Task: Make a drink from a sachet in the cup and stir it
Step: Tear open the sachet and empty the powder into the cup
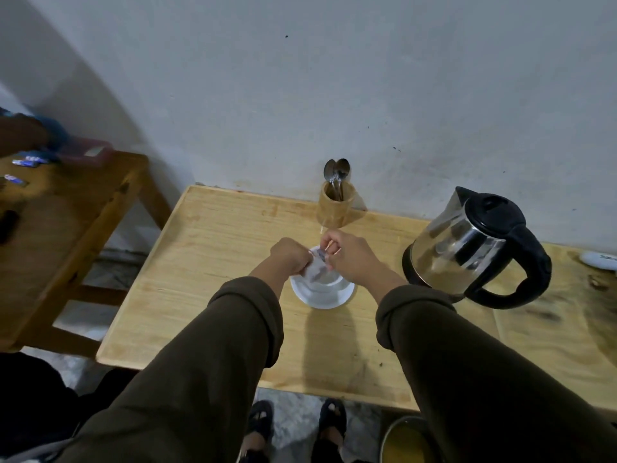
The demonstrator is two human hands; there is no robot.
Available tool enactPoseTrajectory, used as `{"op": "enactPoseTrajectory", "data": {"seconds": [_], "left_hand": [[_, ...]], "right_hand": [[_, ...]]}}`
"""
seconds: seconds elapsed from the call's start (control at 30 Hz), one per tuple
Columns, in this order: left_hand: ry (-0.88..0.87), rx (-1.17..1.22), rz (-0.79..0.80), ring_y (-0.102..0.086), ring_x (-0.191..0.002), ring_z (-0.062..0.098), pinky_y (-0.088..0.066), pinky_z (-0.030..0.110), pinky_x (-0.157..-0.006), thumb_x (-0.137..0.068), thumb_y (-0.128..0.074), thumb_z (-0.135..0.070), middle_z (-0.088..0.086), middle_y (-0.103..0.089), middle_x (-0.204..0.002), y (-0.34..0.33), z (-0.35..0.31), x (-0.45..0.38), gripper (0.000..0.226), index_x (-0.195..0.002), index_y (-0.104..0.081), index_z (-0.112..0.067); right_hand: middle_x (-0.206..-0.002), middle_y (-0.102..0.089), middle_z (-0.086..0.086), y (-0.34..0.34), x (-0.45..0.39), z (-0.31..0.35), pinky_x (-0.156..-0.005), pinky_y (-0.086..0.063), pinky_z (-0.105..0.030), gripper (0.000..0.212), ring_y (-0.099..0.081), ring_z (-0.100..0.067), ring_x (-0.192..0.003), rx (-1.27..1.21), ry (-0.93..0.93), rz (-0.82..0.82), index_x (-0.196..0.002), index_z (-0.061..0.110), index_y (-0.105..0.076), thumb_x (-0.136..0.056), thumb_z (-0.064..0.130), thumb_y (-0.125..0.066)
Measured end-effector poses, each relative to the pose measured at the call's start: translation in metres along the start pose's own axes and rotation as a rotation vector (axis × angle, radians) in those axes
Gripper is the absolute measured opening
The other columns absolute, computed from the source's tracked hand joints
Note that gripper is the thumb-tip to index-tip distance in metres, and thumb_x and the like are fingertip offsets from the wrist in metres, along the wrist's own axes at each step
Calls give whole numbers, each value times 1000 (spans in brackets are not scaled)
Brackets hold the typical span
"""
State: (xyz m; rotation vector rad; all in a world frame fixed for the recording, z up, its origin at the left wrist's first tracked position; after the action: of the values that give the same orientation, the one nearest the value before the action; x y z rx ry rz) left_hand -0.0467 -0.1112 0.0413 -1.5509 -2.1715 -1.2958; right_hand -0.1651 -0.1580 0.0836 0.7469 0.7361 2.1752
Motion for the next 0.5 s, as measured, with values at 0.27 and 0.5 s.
{"op": "enactPoseTrajectory", "data": {"seconds": [0.27, 0.5], "left_hand": [[-61, -346, -77, -63, -106, 21, -43, 23, -81, -89, -51, -24, 2, -69, -113, -16, -31, -12, 29, -109, -70, -16], [36, -326, -137, -64, -102, 22, -40, 22, -71, -91, -54, -28, 10, -67, -110, -12, -28, -17, 28, -101, -62, -3]], "right_hand": [[-88, -59, -4, -9, -5, -33, -74, -48, -30, 28, -53, -18, -80, 26, -45, 118, -107, 16, -61, -80, 12, -62], [-97, -64, -4, -11, -4, -24, -75, -51, -33, 41, -60, -22, -84, 60, 53, 165, -104, 20, -52, -71, 26, -76]]}}
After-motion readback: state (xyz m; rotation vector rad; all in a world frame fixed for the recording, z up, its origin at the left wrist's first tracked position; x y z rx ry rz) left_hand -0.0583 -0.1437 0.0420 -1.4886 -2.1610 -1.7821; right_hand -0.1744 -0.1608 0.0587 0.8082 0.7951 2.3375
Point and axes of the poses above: each hand's wrist, its own x-axis away from the middle knuckle, its own y-axis out of the back of the hand, z = x × y, the point moved 5 cm from there along -x, towards the middle knuckle
